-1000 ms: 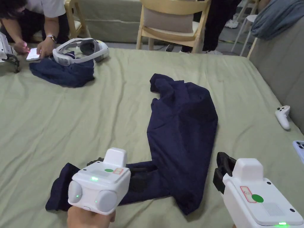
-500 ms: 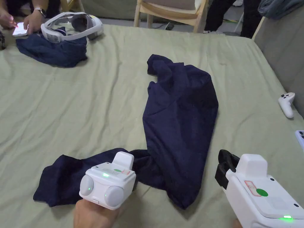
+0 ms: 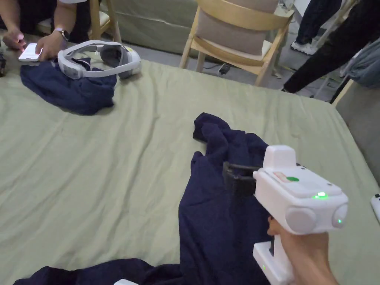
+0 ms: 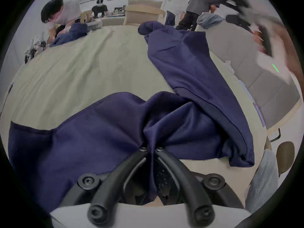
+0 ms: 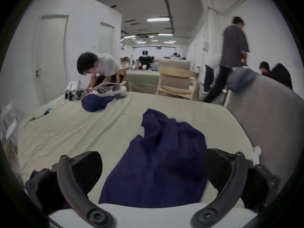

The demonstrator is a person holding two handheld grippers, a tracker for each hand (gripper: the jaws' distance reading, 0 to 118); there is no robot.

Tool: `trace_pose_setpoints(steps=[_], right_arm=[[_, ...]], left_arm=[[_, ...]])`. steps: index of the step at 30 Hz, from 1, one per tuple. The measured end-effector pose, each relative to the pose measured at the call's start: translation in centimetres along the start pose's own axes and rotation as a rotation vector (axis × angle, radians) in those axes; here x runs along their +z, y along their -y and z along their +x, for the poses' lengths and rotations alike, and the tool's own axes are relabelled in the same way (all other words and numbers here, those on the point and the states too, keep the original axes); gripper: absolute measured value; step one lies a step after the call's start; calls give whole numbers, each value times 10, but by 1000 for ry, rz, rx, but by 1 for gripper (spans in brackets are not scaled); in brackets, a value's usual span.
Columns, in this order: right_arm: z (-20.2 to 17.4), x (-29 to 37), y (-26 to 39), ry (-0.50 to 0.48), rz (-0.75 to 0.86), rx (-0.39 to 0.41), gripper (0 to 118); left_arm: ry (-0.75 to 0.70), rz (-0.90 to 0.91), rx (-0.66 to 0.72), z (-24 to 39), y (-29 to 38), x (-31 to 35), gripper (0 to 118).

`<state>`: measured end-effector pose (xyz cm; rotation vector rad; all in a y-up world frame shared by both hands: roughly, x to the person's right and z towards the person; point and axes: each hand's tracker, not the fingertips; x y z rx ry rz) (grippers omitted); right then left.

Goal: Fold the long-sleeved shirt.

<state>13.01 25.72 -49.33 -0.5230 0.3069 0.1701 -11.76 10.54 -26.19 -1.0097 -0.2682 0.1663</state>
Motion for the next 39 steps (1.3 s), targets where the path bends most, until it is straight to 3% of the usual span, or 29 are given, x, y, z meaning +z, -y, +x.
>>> trace_pose_setpoints(steps=[2,4,11,12,13,14,15,16,18,20,22,25,30,39], right_arm=[[0,-69,-29,-8,-55,47,118],[-5,-136,-50,9,-118,147,118],[-16,-309,-69,44,-336,157,116],[-18,-318,-68,79,-363,164,95],[-17,-323,-67,88,-377,151,44],[-16,-327,-67,69,-413,151,3],[-18,-322,-65,98,-434,170,2],[-19,-312,-69,133,-411,130,2],[-12,-294,-75,22,-346,47,2],[-8,-255,-80,64,-254,45,2],[2,-218,-90,-6,-185,2,2],[20,-149,-100,-23,-80,-52,2],[53,-33,-125,-34,88,-66,2],[85,134,-131,3,227,-79,2]], left_arm=[[15,-1,63,4,-1,5,5],[40,1,103,-2,-2,3,5],[72,12,116,-5,-4,1,5],[78,13,118,-6,-5,0,5],[86,13,125,-7,-7,0,5],[93,12,133,-9,-8,0,5],[101,13,141,-10,-8,0,5],[111,13,152,-11,-9,-1,5],[124,14,157,-16,-7,-1,5],[136,22,170,-17,-4,1,5],[141,43,169,-17,0,3,5],[137,72,174,-15,5,15,5],[121,134,157,-12,15,42,5],[94,322,154,-2,-2,111,5]])
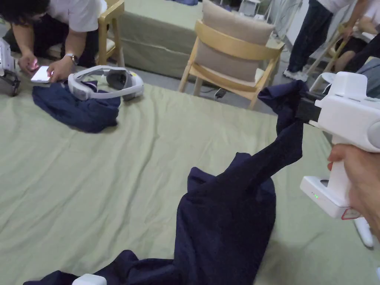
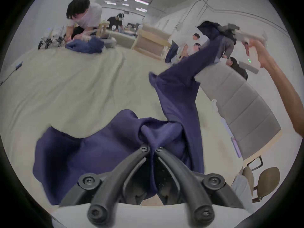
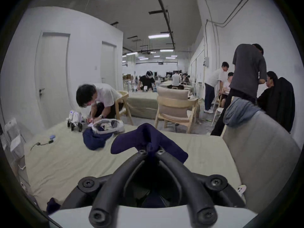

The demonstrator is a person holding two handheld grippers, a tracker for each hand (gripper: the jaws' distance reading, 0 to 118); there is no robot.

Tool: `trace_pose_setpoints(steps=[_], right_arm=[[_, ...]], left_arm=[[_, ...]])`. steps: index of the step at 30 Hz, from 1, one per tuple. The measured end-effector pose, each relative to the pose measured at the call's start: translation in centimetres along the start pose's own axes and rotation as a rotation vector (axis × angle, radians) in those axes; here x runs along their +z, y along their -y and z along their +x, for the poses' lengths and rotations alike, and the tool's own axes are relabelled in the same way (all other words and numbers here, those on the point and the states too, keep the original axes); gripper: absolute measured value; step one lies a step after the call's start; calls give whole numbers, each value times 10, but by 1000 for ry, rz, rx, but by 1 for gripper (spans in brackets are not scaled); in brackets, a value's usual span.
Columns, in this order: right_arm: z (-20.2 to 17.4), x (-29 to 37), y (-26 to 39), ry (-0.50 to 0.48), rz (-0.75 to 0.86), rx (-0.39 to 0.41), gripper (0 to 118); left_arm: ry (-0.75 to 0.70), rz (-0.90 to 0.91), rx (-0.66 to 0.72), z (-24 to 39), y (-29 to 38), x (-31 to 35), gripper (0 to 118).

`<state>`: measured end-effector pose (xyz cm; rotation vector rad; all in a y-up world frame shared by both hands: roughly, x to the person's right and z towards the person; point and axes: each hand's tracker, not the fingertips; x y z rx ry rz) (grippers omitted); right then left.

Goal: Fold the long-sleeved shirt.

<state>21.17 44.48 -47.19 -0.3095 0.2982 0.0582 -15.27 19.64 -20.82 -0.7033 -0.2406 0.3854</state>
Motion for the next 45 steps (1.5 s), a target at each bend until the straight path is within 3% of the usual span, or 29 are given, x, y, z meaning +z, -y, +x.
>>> trace_pose_setpoints(steps=[9,13,23,29,35,45], right_arm=[[16,113,-51,55,146,-34,2],[17,153,-82,84,219,-14,2],[34,229,-174,142,415,-100,2],[46,249,-239,215,478,-110,2],[57,253,-296,324,534,-71,2],[92,220,-339,467,556,-49,2]], left_arm=[[-23,283,-55,2,-107,85,5],[-30,391,-107,0,-171,124,5],[-126,640,-204,19,-323,220,5],[-187,742,-237,36,-419,263,5],[-256,794,-235,53,-510,292,5],[-383,804,-220,57,-607,276,5]])
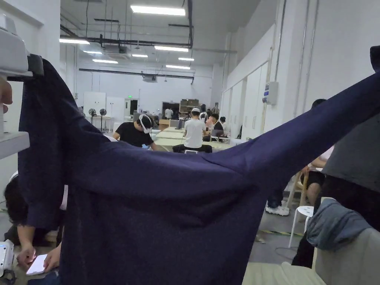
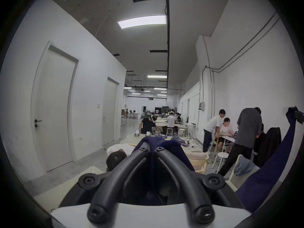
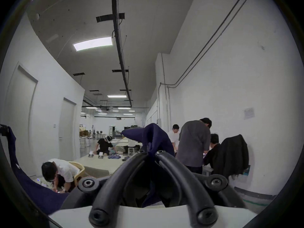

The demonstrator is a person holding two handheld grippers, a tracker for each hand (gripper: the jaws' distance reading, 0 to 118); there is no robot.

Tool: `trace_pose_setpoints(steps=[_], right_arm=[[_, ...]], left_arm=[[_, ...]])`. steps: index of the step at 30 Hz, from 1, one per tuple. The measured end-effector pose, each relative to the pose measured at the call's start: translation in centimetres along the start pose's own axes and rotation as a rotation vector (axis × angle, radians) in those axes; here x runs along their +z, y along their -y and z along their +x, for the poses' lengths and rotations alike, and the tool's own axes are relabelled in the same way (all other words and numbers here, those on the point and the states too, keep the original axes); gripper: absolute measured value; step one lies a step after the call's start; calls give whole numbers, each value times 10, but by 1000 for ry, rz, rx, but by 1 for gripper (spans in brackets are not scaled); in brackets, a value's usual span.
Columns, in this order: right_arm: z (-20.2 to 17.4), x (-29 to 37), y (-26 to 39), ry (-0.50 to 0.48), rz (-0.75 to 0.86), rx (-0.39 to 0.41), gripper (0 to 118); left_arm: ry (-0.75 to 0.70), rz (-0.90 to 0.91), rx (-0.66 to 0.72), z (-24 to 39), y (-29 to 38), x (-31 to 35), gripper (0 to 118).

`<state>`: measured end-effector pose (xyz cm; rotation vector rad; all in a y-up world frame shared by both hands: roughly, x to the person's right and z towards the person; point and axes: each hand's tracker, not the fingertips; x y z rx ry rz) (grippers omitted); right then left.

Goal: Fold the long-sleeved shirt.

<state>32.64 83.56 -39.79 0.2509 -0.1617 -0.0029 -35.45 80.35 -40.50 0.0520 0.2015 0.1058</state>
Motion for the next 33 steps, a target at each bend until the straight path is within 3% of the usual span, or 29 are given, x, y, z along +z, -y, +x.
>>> trace_pose_setpoints(steps=[7,13,20,27,29,33], right_arm=[[-8,-61,33,59,-38,42,2],[-13,-109,73,75,-57,32,2],[-11,-124,141,67,-122,21,2],[9,-79,225,22,-243,18,2],[16,-54,245,11,-296,48,2],[36,16,283,-25,-335,36,2]], left_arm=[[-28,-33,-62,35,10,-76,5],[-34,-56,-58,56,31,-133,5],[14,-154,-94,72,109,-164,5],[98,-324,-190,78,221,-135,5],[114,-347,-192,73,253,-110,5],[155,-425,-158,51,310,-48,5]])
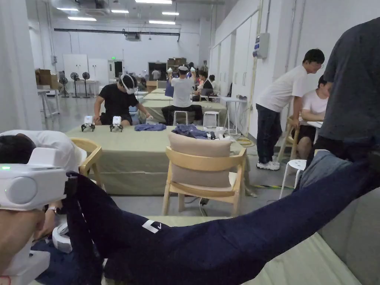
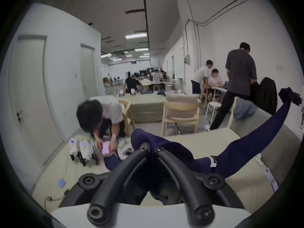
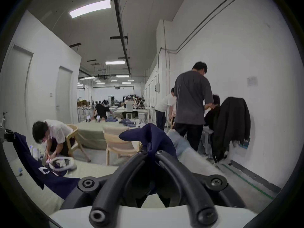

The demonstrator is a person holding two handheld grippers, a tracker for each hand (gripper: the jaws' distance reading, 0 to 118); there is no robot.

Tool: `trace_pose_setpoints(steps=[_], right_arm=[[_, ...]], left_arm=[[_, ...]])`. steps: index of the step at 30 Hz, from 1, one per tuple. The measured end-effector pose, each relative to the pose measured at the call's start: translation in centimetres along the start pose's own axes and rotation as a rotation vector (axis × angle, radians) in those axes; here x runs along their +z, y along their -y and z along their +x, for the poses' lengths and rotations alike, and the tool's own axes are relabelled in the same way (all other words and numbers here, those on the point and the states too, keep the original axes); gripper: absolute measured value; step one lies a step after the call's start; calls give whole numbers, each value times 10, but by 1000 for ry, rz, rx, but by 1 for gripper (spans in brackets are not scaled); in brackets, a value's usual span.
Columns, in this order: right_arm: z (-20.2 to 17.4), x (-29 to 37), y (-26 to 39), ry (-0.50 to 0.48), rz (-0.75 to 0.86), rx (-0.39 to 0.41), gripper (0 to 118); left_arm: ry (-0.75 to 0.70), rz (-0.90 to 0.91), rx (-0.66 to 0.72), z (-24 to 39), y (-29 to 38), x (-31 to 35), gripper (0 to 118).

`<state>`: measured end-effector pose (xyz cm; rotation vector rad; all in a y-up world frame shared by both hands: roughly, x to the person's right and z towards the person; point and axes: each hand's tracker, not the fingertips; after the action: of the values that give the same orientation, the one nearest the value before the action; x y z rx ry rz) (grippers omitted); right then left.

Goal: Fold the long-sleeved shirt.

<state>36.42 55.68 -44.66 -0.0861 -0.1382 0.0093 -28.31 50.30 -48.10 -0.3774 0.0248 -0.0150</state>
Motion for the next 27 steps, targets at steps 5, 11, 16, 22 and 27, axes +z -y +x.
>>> trace_pose_setpoints(steps=[5,11,16,22,27], right_arm=[[21,74,78,-44,-121,65,2],[62,164,187,-46,-274,0,2],[88,207,262,15,-449,-9,2],[87,213,332,37,-613,34,2],[82,197,357,38,-664,25,3]], left_arm=[[57,-110,-12,-11,100,57,5],[61,-240,44,-36,225,142,5],[11,-369,47,-56,299,192,5],[-44,-541,78,-66,358,191,5],[-85,-567,153,-62,374,162,6]])
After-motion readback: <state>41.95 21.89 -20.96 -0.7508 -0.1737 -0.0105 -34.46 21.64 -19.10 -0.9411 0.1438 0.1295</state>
